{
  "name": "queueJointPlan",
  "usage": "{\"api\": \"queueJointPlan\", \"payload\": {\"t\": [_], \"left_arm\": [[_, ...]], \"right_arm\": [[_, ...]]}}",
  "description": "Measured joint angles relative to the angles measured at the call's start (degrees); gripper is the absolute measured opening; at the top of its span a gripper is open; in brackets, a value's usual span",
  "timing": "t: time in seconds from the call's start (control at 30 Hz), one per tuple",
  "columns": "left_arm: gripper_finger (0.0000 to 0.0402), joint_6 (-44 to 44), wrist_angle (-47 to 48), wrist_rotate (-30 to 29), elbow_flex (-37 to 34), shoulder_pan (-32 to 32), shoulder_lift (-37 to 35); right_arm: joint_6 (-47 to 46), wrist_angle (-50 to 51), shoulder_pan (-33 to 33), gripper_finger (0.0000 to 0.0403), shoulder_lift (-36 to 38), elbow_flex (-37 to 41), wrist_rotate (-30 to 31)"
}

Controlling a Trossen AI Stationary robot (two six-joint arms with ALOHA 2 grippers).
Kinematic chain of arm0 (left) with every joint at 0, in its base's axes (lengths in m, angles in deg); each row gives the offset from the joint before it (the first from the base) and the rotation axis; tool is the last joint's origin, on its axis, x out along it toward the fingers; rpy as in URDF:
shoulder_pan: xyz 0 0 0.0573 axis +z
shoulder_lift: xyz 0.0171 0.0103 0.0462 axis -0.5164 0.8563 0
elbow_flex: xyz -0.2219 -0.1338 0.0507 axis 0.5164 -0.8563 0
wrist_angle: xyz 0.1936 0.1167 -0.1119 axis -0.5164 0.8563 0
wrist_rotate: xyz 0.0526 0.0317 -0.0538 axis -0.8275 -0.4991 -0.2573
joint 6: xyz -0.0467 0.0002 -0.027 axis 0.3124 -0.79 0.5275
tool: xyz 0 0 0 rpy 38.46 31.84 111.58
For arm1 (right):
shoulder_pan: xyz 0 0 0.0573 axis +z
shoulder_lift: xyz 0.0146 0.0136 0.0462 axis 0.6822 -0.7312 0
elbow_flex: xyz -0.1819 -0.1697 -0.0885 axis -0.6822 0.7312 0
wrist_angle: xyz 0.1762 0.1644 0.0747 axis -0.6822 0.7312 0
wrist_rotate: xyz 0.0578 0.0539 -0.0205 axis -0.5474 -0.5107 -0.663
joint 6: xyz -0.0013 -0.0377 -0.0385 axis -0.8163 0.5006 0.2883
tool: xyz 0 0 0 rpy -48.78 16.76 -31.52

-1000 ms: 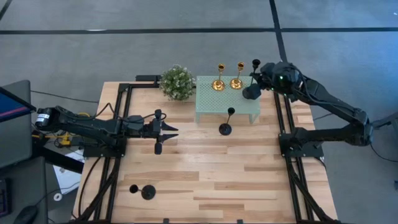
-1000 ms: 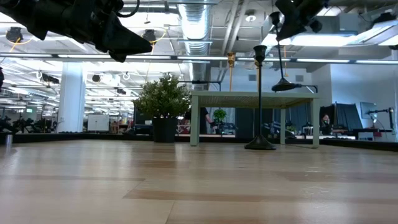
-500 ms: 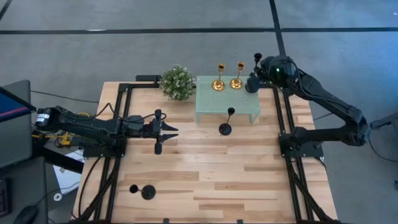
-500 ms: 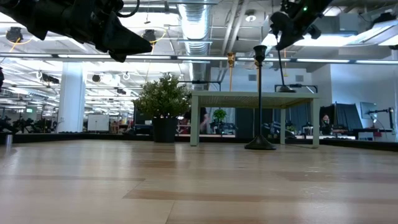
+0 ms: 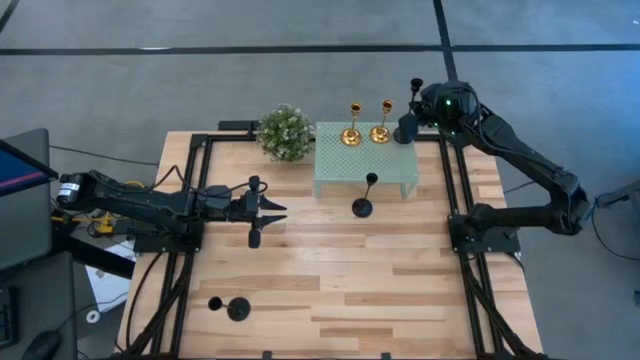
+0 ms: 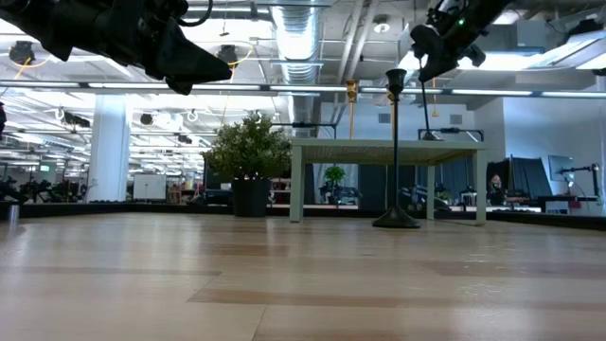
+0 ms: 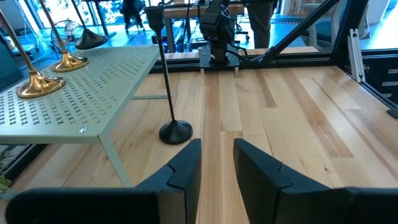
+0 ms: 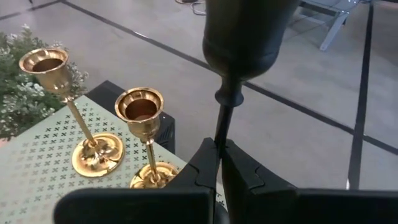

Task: Pick & Place candle stick holders
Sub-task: Put the top right black candle holder on the shelf

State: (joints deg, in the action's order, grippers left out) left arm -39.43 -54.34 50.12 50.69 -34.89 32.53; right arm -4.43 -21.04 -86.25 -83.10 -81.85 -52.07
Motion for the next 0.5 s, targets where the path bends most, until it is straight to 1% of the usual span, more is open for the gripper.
{"api": "queueJointPlan", "payload": {"t": [0.5], "left_arm": [[0.0095,0.0,0.0,0.0,0.0,0.0,0.0]], "right_arm": [[-0.1,-0.1,-1.2,0.0,-1.7,0.0,-0.5]]}}
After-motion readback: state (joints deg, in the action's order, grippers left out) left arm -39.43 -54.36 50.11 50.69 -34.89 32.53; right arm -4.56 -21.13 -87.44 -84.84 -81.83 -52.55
